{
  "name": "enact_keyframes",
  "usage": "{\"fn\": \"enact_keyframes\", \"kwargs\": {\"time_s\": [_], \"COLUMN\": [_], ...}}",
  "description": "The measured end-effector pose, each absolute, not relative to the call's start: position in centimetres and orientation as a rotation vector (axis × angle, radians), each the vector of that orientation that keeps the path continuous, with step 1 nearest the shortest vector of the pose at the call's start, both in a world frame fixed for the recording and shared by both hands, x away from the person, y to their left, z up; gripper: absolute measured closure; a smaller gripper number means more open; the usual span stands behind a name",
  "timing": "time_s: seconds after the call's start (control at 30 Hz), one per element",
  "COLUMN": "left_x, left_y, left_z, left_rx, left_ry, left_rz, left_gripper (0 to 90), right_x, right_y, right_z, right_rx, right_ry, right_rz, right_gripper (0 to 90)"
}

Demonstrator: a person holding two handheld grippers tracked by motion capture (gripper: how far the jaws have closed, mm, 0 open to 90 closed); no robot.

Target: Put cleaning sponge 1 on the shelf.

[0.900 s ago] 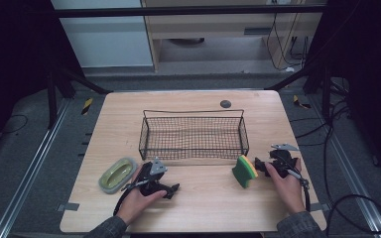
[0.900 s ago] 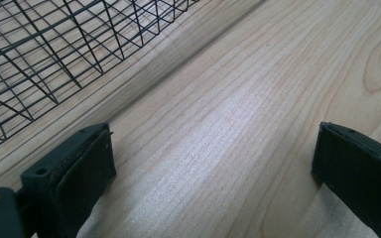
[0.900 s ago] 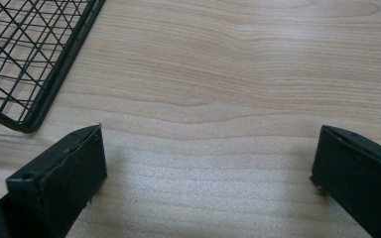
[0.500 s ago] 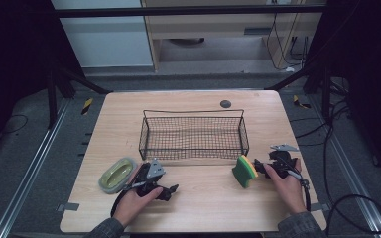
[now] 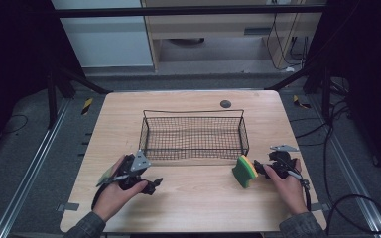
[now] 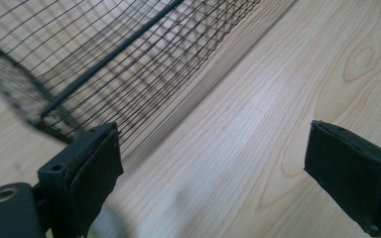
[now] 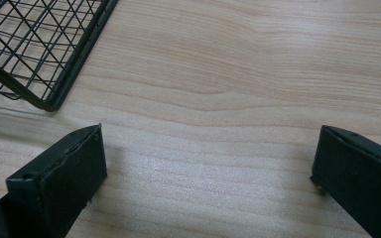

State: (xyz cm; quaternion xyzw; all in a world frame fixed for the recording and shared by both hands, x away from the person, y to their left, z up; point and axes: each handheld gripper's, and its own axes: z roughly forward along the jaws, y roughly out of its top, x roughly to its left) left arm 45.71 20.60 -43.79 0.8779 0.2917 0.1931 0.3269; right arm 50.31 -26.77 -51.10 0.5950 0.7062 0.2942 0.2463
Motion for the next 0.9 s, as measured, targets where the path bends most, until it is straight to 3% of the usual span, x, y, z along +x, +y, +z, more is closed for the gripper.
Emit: {"fn": "enact_keyframes", "kwargs": {"time_s": [0.23, 0.57, 0.9], "left_x": [45.6, 45.7, 46.7], "left_y": [24.9, 27.4, 28.7], "left_z": [-41.8, -41.5, -41.1], "left_rx": [2.357, 2.469, 2.565], "left_ry": [0.801, 0.871, 0.943], "left_rz": [0.546, 0.484, 0.399], "left_gripper": [4.8, 6.4, 25.8], "right_x": [49.9, 49.9, 49.8], "right_y": [-26.7, -26.7, -26.7], "right_z": [-51.2, -51.1, -51.2], "right_rx": [1.617, 1.621, 1.611], "right_ry": [1.926, 1.924, 1.931], "right_rz": [0.812, 0.808, 0.806], "right_gripper": [0.7, 0.7, 0.7]}}
